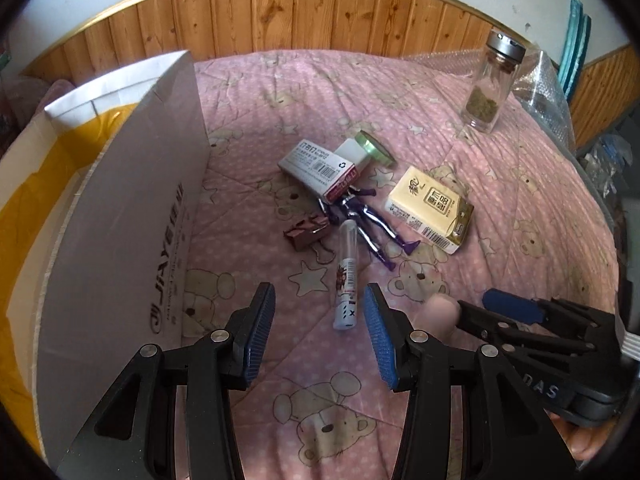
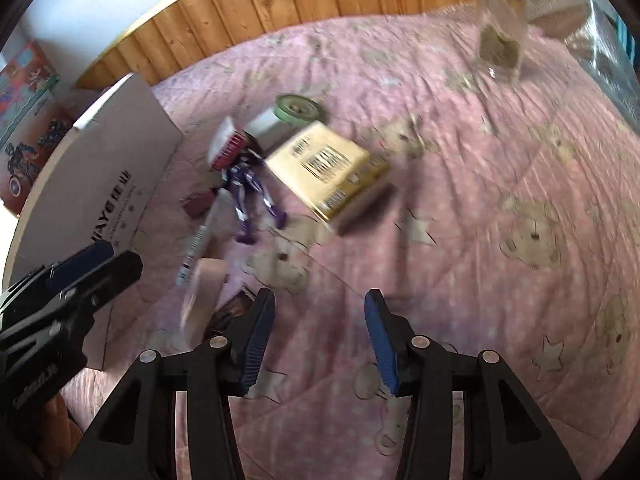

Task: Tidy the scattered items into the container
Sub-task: 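Grasp the clear glass tube with the left tool while the right tool grasps the pink stapler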

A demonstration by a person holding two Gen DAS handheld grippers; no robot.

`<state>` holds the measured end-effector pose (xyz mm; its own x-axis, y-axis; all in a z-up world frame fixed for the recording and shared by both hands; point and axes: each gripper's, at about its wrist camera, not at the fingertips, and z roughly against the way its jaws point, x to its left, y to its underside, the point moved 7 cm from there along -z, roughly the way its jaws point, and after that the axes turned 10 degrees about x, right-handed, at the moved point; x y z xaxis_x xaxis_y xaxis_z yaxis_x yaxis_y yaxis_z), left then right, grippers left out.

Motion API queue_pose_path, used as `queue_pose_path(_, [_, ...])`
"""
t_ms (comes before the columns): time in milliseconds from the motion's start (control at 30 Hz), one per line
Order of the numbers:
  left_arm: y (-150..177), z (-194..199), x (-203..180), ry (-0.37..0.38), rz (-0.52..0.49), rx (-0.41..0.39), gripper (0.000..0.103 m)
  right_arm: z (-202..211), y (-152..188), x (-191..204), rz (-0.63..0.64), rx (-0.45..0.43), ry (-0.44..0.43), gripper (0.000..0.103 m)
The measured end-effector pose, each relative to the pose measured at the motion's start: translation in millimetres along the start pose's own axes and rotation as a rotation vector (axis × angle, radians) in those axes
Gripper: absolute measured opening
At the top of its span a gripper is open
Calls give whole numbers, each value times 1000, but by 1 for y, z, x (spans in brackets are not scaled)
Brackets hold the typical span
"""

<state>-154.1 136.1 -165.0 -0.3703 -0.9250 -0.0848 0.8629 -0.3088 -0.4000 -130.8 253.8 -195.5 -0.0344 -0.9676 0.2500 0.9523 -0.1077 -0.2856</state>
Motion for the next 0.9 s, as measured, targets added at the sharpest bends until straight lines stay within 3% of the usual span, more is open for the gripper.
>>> queue_pose_path(167, [-5, -38, -10, 65, 19, 86, 48, 7, 3, 5, -27, -4, -88, 48])
queue_pose_path(300, [-10, -47, -16, 20, -15, 65, 48, 11, 4, -2, -49, -13, -90, 48])
queue_pose_path(367, [-11, -48, -15, 6, -13, 59, 33, 15, 4, -7, -70, -20, -105, 48])
queue_pose_path(400, [-11, -49, -13, -16, -19, 67, 19, 18, 5, -6, -77, -25, -115, 48])
queue_pose_path(467, [-9, -47, -5, -9, 6, 72, 11, 22, 7, -3, -92, -34, -166, 51])
queue_pose_path(533, [-3, -42, 4, -5, 47, 82, 11, 24, 10, 6, -87, -32, -213, 56])
queue_pose_path(700, [13, -35, 21, 1, 149, 111, 11, 17, 15, 35, -12, -1, -225, 58])
queue_pose_path(767, [19, -30, 29, 45, 202, 116, 11, 11, 18, 42, -10, 6, -233, 61])
queue_pose_path(900, [38, -23, 33, 119, 253, 144, 11, -8, 15, 43, -17, 26, -163, 61])
